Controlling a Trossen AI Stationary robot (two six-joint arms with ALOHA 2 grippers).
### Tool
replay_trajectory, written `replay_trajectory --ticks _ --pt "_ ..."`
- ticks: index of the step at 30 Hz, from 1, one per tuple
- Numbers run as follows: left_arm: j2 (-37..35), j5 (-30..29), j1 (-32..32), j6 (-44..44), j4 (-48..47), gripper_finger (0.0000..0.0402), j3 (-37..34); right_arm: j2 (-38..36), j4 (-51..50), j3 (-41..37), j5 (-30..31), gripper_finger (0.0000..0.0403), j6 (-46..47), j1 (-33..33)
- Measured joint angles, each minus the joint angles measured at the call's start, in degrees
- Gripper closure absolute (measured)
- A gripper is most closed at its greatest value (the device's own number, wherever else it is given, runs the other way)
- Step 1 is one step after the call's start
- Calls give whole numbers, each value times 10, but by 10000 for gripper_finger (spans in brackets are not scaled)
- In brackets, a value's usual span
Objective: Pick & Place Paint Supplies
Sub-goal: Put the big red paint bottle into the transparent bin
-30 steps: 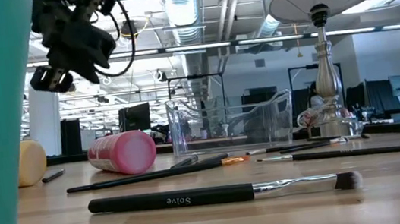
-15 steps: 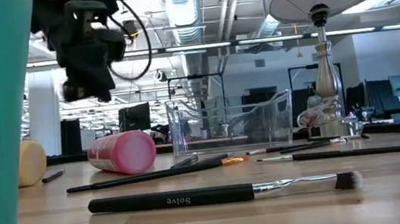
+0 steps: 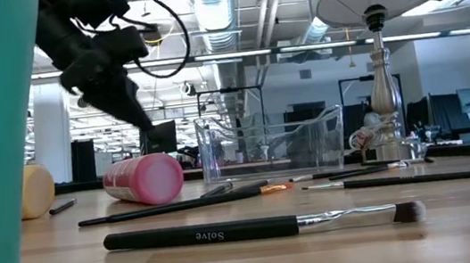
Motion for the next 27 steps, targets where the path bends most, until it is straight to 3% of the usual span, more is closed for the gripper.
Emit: replay_trajectory --ticks 5,8,15,18,21,27 --pt "0 0 11 -38 4 291 0 0 4 0 0 301 -1 0" --pt "0 -35 22 -51 7 278 0 0 4 0 0 301 0 0" --pt "0 -110 27 -100 9 281 0 0 4 0 0 301 0 0" --pt "0 -125 28 -162 10 286 0 0 4 0 0 301 0 0" --pt "0 -96 35 -172 18 292 0 0 3 0 0 301 0 0" --pt "1 16 25 -37 13 297 0 0 1 0 0 301 0 0"
